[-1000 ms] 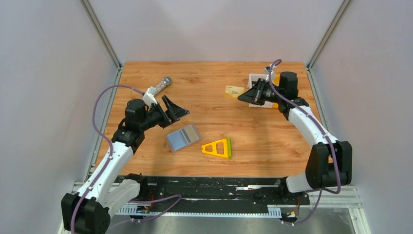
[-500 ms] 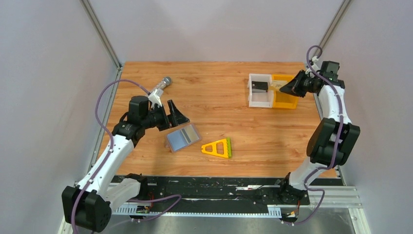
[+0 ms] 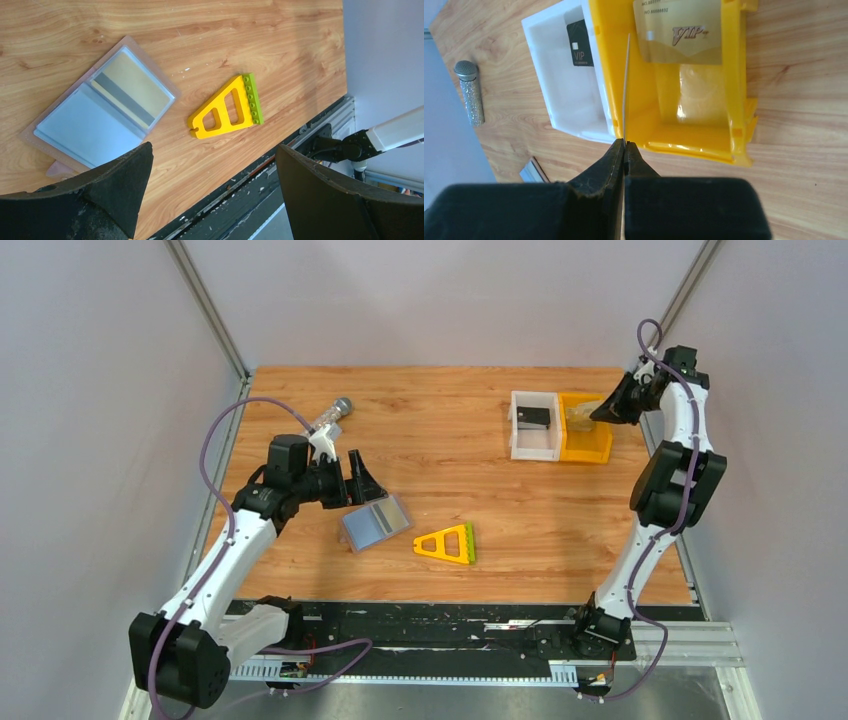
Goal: Take the credit cards out of the card holder
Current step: Place the credit card in the storage box.
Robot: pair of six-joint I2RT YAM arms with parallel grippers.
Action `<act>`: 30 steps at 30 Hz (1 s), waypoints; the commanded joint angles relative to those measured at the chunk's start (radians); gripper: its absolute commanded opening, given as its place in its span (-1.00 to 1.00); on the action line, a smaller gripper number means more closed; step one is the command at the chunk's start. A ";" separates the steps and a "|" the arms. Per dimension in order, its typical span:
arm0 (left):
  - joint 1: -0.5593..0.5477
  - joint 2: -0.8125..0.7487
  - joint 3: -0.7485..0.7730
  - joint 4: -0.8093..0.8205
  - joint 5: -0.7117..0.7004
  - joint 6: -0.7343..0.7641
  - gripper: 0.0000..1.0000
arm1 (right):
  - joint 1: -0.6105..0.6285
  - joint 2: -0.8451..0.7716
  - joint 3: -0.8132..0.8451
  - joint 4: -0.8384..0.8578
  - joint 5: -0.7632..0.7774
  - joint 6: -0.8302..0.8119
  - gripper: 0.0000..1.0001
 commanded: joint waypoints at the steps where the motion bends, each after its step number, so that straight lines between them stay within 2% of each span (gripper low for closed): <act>1: -0.001 -0.009 0.030 0.018 -0.010 0.037 1.00 | -0.002 0.063 0.129 -0.058 0.002 -0.040 -1.00; 11: -0.001 0.016 0.037 0.021 -0.011 0.039 1.00 | -0.003 0.197 0.238 -0.048 -0.091 -0.028 -1.00; 30: -0.001 0.025 0.040 0.014 -0.030 0.037 1.00 | -0.006 0.303 0.330 -0.033 -0.070 -0.028 -0.80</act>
